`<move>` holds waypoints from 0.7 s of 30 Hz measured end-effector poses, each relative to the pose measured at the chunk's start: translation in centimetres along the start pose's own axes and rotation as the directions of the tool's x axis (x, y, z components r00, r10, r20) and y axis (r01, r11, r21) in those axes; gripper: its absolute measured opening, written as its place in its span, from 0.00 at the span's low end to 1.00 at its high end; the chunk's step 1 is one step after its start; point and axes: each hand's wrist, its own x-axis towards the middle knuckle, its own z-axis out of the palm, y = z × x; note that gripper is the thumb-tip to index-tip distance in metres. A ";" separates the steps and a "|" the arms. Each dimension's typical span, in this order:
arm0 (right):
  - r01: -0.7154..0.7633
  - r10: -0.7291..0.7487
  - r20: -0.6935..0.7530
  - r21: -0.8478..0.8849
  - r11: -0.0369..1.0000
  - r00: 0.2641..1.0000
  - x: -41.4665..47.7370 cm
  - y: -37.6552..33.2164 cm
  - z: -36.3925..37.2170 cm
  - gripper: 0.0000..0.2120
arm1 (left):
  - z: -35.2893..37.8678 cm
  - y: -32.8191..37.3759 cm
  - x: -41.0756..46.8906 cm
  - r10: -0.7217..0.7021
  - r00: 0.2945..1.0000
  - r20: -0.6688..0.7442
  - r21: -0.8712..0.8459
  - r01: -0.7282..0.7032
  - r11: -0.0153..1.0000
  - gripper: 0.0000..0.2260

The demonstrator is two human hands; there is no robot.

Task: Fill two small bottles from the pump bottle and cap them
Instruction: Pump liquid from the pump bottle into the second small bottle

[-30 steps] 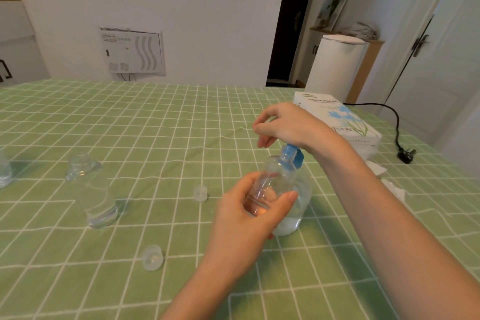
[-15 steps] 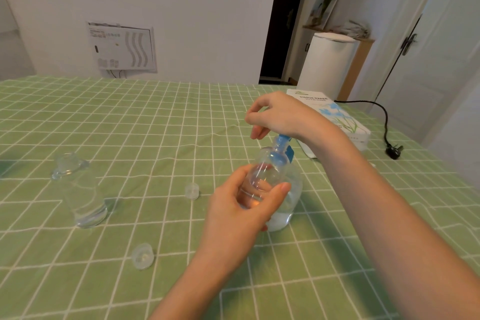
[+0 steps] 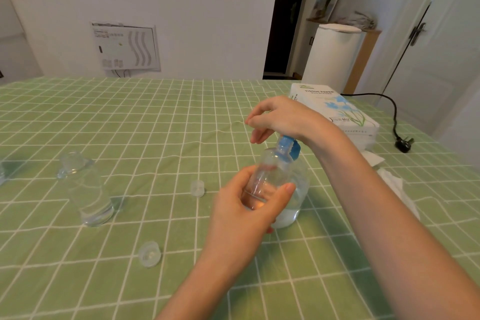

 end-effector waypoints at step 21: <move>0.017 -0.017 -0.003 -0.029 0.999 1.000 -0.4 -0.9 -0.6 0.09 | 0.0 0.4 0.3 0.028 1.000 0.014 0.023 -0.028 0.999 0.14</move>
